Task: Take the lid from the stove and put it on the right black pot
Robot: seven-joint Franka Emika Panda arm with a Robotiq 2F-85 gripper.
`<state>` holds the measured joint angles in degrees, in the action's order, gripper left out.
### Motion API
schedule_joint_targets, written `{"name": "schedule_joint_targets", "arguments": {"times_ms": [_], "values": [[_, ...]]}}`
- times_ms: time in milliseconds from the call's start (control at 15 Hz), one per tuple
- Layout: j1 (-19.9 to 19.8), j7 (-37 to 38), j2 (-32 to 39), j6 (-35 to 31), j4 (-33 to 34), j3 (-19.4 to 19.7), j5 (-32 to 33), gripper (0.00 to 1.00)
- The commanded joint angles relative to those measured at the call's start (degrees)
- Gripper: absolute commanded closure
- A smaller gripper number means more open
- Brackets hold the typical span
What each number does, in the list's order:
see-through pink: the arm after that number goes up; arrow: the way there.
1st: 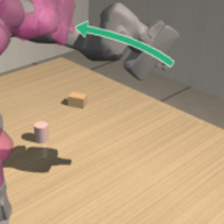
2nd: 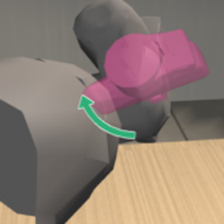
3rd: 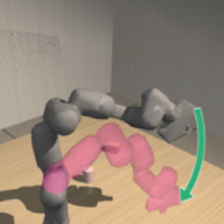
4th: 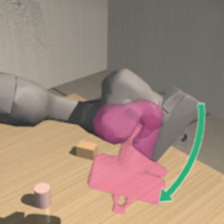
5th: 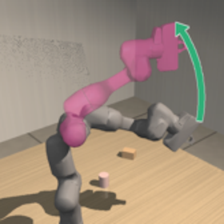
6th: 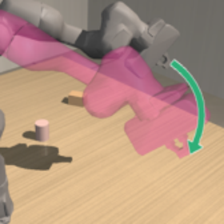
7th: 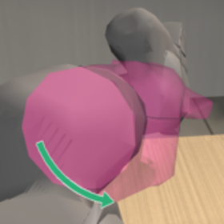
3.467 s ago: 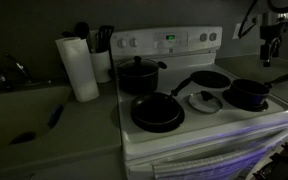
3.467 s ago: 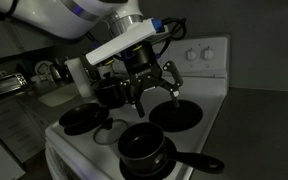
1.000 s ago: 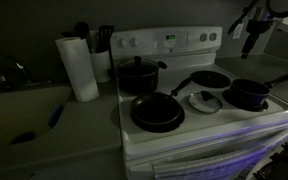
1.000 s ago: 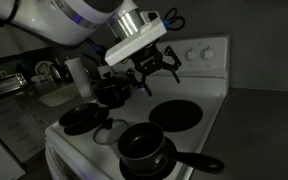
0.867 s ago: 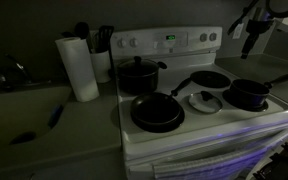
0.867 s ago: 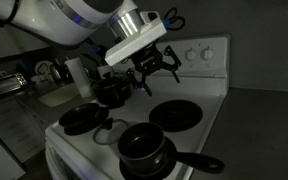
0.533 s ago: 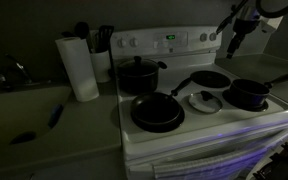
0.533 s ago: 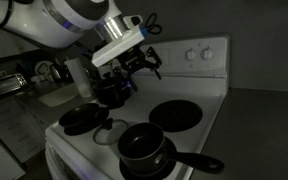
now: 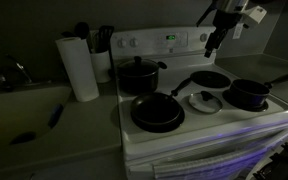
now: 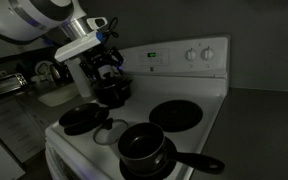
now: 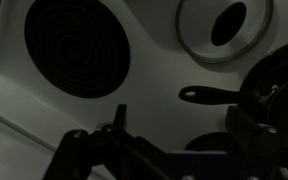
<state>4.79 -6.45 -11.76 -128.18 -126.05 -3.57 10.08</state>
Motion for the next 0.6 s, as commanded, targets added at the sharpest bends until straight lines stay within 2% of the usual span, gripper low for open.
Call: {"name": "schedule_joint_targets", "arguments": {"times_ms": [0, 67, 133, 333, 400, 533], "values": [[-0.3, 0.0, 0.0, 0.1, 0.1, -0.1, -0.1, 0.00], [-0.4, 0.0, 0.0, 0.1, 0.1, 0.0, -0.1, 0.00], [-0.2, 3.0, -0.5, 1.4, -0.3, -0.8, -0.4, 0.00], [2.1, 15.4, -2.7, 7.8, 0.0, -5.5, -1.6, 0.00], [-1.9, 7.5, 4.1, 0.7, -1.2, 0.4, -1.5, 0.00], [-2.0, 7.2, 4.6, 1.7, -2.3, 0.8, -1.7, 0.00]]}}
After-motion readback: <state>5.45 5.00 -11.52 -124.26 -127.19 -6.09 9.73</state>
